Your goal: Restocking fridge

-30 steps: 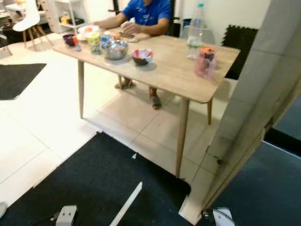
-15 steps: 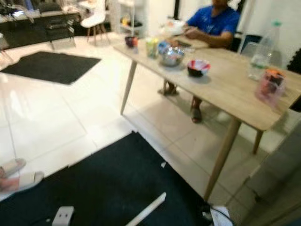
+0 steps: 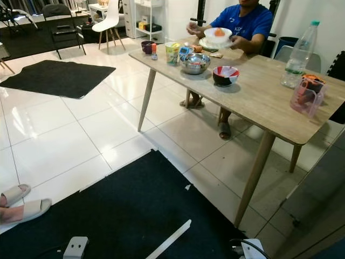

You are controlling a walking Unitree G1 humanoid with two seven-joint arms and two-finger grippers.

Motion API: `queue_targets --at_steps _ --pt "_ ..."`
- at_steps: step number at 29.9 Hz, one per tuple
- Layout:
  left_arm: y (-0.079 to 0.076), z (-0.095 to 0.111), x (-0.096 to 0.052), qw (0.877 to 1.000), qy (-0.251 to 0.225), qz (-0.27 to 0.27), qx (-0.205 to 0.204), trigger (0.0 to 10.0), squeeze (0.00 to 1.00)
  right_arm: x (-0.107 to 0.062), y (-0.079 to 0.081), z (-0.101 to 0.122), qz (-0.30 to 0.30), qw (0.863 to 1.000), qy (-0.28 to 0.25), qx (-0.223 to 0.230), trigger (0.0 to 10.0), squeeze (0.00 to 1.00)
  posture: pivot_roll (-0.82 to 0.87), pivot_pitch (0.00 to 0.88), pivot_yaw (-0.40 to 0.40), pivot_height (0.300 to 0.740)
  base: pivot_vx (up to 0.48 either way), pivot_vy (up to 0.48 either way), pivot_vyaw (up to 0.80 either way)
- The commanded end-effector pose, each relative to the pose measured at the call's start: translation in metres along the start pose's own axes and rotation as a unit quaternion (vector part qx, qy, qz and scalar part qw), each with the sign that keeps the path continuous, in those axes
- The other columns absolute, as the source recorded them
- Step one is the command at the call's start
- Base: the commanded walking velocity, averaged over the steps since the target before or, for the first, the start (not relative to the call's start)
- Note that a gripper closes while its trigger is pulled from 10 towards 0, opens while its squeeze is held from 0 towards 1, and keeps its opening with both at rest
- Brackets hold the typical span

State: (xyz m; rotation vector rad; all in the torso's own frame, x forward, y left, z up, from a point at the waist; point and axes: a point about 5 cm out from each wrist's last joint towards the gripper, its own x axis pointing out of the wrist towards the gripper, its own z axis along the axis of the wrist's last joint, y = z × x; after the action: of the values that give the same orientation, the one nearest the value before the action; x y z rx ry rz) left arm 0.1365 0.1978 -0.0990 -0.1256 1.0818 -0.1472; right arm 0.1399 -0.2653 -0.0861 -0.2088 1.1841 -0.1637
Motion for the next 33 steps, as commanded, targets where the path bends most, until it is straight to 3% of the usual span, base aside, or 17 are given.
queue_targets --at_steps 1,13,33 --pt "0.0 0.0008 0.0001 1.0 0.0 -0.002 0.007 10.0 0.0 0.0002 0.002 0.0006 0.0 1.0 -0.001 -0.001 10.0 0.0 0.02 0.0 0.001 0.74 0.304 0.0 0.0" --pt "-0.0007 0.0012 0.0003 1.0 0.003 -0.007 0.008 10.0 0.0 0.0001 0.0008 0.0001 -0.003 1.0 0.001 0.003 10.0 0.0 0.01 0.0 0.0 0.74 0.342 0.0 0.0" --pt "-0.0007 0.0018 0.0003 1.0 0.003 -0.011 0.006 10.0 0.0 0.0 -0.0009 -0.0005 -0.01 1.0 0.003 0.01 10.0 0.0 0.01 0.0 -0.002 0.74 0.48 0.0 0.0"
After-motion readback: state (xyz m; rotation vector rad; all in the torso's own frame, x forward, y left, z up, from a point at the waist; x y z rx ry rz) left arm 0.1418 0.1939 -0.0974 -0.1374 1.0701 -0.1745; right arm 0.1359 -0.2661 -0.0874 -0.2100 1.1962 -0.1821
